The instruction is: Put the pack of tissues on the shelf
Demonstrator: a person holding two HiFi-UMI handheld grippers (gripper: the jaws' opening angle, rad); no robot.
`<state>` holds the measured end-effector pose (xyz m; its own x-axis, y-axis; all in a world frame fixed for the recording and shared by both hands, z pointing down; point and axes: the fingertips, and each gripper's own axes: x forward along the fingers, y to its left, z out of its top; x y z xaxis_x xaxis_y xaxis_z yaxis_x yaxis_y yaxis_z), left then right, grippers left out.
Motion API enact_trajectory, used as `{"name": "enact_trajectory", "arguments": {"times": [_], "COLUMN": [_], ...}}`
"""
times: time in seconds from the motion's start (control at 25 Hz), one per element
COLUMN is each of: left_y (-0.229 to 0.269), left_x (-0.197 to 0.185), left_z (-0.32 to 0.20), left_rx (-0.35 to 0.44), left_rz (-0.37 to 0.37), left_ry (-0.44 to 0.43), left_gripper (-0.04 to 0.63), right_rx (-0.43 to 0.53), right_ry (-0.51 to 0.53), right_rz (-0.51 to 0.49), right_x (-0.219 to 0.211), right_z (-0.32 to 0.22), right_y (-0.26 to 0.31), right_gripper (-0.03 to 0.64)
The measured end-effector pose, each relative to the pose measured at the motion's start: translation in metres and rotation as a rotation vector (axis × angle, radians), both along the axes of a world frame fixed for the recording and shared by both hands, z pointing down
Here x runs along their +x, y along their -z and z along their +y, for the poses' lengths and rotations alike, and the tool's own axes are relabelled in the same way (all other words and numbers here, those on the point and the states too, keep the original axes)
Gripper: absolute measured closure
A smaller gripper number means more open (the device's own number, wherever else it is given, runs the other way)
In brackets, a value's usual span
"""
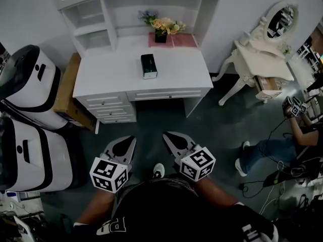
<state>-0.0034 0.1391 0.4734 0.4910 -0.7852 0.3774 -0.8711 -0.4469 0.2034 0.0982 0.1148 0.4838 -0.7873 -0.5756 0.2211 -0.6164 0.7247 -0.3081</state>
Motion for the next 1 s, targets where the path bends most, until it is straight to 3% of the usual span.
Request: {"name": "enact_trajectory", "arguments": {"times": [0.52,1.0], "left_y": [0.001,0.007], "left_x": [0.020,0.027], "left_z": [-0.042,-0.067], "left_rx": [0.004,0.011], "left_rz": [-0.031,-0.051], "left_ry": [0.023,0.002], "left_gripper": [0.580,0.580], "right_rx": [0.000,-0.005], "right_ry": [0.033,0.002], "right_rz": [-0.013,-0.031], "right_x": [0.017,0.025], "right_z": [-0.046,-0.066], "right_y": [-0.006,-0.006], "right_gripper": [0.607,0.607]}}
